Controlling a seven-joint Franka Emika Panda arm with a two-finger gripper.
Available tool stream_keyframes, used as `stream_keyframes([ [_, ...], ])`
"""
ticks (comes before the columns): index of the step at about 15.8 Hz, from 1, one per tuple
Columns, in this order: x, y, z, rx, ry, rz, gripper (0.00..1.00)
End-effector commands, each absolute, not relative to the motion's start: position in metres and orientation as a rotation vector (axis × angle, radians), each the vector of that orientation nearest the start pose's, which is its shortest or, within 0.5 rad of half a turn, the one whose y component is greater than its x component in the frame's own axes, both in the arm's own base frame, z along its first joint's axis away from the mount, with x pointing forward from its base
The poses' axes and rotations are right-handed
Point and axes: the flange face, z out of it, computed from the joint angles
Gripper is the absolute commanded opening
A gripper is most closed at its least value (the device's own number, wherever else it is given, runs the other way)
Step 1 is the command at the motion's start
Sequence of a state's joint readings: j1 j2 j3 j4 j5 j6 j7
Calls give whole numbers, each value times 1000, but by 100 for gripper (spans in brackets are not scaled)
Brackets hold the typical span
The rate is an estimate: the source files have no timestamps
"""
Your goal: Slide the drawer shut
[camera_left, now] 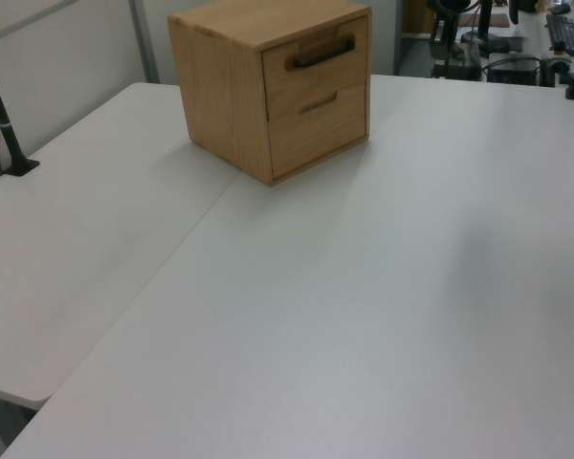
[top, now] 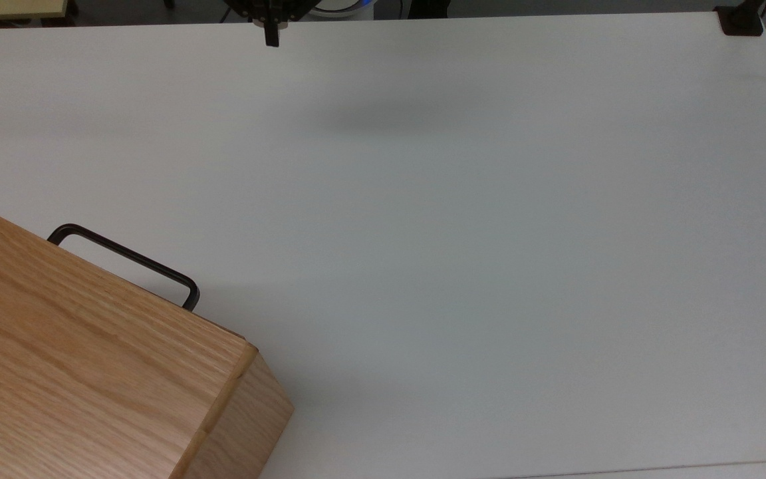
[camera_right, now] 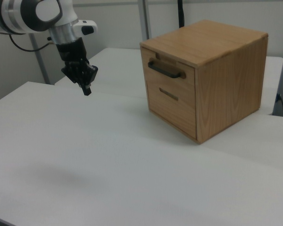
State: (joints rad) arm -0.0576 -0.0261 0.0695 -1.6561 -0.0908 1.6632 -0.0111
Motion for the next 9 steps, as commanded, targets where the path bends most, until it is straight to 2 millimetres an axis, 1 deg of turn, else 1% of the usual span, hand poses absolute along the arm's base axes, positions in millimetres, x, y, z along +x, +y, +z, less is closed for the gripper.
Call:
stream_keyframes([
  [1,551,-12,604,-3217,-103,-79,100],
  [9,551,-13,607,-3216,-88,-89,100],
])
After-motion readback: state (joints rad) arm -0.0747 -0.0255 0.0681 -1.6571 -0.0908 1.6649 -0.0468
